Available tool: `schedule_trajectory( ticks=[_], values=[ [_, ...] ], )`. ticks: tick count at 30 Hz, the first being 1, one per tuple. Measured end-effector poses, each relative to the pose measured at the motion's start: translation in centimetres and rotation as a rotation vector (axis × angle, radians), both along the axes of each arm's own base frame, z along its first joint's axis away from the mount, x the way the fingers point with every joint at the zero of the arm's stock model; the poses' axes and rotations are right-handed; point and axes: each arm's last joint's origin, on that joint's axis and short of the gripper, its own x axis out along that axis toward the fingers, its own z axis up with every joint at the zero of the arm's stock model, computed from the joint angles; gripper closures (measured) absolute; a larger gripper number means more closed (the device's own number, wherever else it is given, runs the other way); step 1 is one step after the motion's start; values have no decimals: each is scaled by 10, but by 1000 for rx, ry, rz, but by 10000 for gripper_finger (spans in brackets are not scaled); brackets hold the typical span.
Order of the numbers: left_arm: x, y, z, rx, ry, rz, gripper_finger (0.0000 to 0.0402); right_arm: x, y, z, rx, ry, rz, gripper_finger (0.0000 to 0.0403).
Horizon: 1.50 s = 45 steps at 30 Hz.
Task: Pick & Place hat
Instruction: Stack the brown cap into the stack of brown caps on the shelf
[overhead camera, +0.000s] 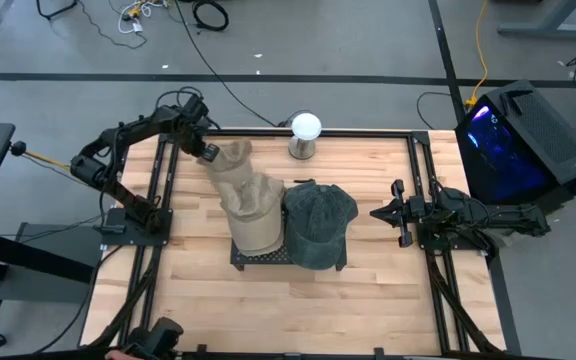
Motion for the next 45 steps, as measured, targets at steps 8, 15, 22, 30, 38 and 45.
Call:
schedule_trajectory(
  ticks=[8,15,22,30,38,45],
  values=[
    [-2,-2,0,-9,35,33,397,0,0,0,0,0,0,388],
    [0,-2,2,-13,-21,-2,374,0,0,0,0,0,0,388],
    [-1,-6,13,17,-60,17,290,0,0,0,0,0,0,388],
    [-1,-7,15,13,-67,35,177,0,0,0,0,0,0,388],
    [14,-2,35,82,-99,-185,159,0,0,0,0,0,0,388],
    [29,-3,41,153,-95,-487,171,0,0,0,0,0,0,388]
  ],
)
